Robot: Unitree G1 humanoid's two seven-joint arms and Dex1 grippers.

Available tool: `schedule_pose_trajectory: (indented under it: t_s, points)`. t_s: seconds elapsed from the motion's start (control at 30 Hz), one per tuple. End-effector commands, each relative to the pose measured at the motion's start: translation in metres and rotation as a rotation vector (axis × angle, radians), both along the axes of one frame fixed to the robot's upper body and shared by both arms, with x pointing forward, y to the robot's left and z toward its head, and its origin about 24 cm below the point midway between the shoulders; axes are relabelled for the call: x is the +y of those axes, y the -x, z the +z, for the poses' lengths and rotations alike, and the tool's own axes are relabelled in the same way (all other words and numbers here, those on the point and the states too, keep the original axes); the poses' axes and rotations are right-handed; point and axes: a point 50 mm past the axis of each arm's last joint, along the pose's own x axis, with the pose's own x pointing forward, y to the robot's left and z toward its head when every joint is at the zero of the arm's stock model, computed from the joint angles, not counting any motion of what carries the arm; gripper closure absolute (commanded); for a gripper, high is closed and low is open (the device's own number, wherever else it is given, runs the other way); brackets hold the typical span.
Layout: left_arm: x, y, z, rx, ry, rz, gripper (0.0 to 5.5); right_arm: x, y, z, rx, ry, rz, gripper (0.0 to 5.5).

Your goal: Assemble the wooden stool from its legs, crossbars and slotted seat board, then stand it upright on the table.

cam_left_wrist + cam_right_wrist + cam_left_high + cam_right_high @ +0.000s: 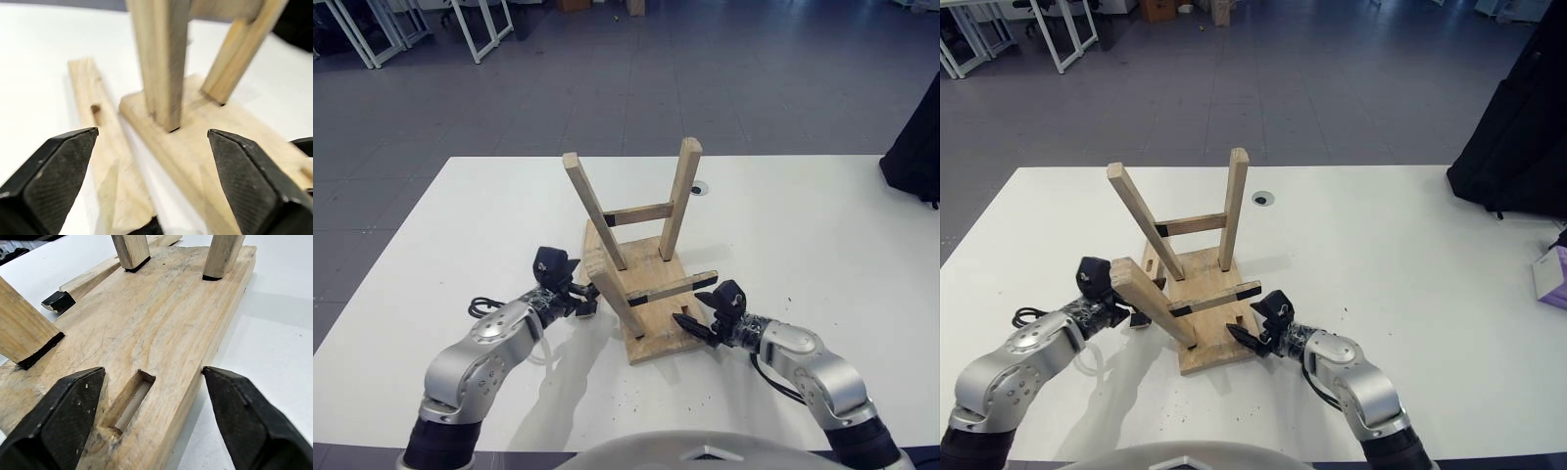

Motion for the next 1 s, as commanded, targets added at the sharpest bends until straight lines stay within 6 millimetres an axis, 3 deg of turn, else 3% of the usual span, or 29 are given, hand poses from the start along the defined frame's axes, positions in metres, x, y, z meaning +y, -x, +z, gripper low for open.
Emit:
schedule_pose_trajectory:
  t_s: [0.03,0.23,0.43,0.63,0.83,1.0]
  points:
    - [0.002,-0.001,-0.016,0.065,-0.078,0.056,1.36,-0.013,0.004,-0.019,0.087,0.107,-0.009,1.82]
    - [-0.016,-0.003,-0.027,0.092,-0.075,0.075,1.36,-0.013,-0.001,-0.018,0.074,0.111,0.009,1.82]
    - [-0.004,-0.004,-0.037,0.133,-0.121,0.154,1.36,-0.011,0.000,-0.019,0.072,0.109,0.012,1.82]
    - [0.013,-0.006,-0.040,0.099,-0.163,0.260,2.25,-0.010,0.000,-0.018,0.061,0.109,0.007,1.82]
    - [0.006,-0.013,-0.031,-0.071,-0.079,0.255,3.24,-0.014,-0.007,-0.010,0.025,0.101,0.012,1.82]
    - [0.014,-0.012,-0.040,-0.059,-0.104,0.288,3.98,-0.015,-0.013,0.005,-0.008,0.066,0.001,1.82]
